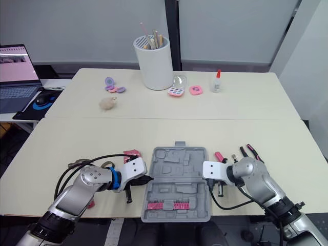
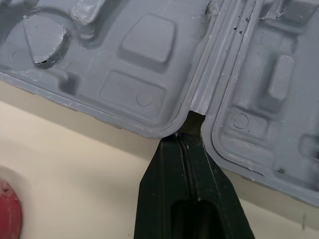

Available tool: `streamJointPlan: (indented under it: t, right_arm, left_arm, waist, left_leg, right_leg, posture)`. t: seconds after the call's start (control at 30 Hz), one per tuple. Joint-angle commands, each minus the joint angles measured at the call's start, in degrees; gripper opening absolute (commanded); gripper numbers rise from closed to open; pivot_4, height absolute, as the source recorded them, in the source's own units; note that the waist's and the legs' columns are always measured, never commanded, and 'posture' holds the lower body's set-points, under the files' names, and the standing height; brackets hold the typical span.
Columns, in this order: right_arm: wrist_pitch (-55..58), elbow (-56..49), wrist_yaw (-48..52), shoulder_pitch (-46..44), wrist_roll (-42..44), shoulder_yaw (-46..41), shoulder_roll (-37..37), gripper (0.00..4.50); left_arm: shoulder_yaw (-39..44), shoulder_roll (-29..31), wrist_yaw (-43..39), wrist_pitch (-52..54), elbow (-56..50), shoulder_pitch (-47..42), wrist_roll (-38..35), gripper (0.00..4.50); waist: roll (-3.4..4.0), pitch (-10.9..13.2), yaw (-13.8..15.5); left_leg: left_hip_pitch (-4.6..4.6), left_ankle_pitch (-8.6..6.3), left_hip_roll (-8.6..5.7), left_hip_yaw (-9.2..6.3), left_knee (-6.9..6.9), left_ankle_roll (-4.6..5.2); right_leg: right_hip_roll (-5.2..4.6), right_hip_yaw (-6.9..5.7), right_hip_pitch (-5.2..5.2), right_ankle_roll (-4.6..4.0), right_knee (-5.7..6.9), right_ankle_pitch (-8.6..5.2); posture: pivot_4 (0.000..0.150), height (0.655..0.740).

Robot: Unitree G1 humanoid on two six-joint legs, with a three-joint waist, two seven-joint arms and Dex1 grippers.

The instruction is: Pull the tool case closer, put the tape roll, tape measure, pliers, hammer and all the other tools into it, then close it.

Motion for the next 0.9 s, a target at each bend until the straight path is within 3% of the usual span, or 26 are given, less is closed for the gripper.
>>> streamJointPlan:
  t: [0.03, 0.9]
  right_arm:
    - [0.8, -5.2, 0.5, 1.2, 2.6, 0.8, 0.8, 0.01]
    - [4.1, -8.4, 0.8, 4.0, 4.1, 1.7, -0.7, 0.01]
  left_arm:
    - [-2.7, -0.2, -1.6, -0.8, -3.0, 1.4, -0.6, 0.00]
    - [-3.9, 1.1, -2.4, 1.4, -5.8, 3.3, -1.1, 0.00]
  waist:
    - [0.00, 0.0, 0.0]
    - [-0.04, -0.1, 0.0]
  left_leg:
    - [0.00, 0.00, 0.00, -0.02, 0.00, 0.00]
    - [0.03, 0.00, 0.00, -0.05, 0.00, 0.00]
  right_leg:
    - [0.00, -0.01, 0.01, 0.00, 0.00, 0.00]
    - [0.01, -0.03, 0.06, 0.02, -0.05, -0.01]
  posture:
    - [0.150, 0.7400]
    - [0.150, 0.7400]
